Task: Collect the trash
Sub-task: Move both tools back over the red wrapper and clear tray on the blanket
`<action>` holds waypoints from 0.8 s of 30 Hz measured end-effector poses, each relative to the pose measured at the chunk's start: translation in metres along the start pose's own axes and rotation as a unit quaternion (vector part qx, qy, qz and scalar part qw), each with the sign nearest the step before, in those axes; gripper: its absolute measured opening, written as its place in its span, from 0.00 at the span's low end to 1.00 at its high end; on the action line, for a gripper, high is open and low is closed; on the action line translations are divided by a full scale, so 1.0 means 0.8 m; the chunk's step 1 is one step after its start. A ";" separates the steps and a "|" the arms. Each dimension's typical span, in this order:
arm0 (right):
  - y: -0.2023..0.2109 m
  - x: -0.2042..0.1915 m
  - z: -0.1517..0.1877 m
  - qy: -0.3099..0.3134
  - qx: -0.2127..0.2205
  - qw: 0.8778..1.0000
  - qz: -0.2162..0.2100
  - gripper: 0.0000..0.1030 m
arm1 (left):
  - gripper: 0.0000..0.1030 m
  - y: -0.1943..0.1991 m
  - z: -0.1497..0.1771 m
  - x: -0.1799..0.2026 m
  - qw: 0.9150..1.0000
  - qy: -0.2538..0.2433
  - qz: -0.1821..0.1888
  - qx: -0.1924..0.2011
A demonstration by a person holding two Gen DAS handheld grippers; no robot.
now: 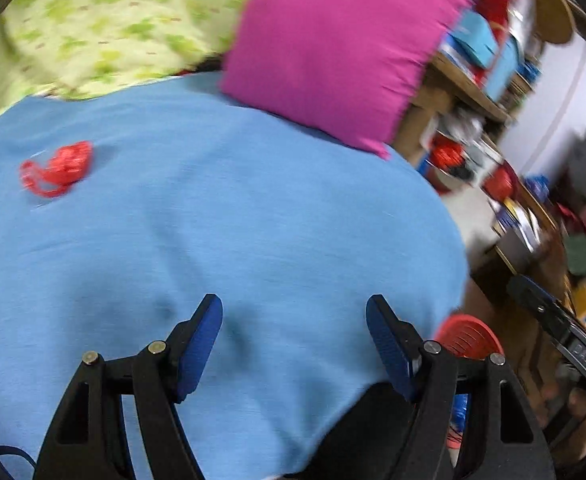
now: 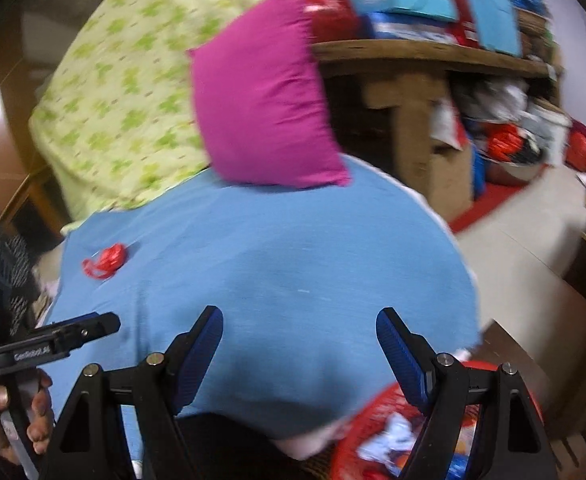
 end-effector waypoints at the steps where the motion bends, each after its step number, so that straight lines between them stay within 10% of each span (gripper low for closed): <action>1: -0.004 -0.010 -0.003 0.007 -0.001 1.000 -0.005 0.80 | 0.73 0.005 -0.004 -0.020 1.000 0.010 -0.010 0.009; 14: -0.142 -0.258 -0.074 0.090 -0.051 0.984 -0.142 0.80 | 0.73 0.040 -0.016 -0.288 0.970 0.135 -0.176 0.101; 24: -0.322 -0.439 -0.114 0.053 -0.125 0.973 -0.189 0.80 | 0.73 0.043 -0.015 -0.357 0.949 0.187 -0.215 0.137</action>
Point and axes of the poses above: each gripper's, at about its wrist camera, not at the fingertips, and y roughly against the way its jaws point, x to its right, z to its underside, the point moved 7 cm from there along -y, roughly the way its jaws point, and after that the axes turned 8 degrees about y, right-handed, at the moved point
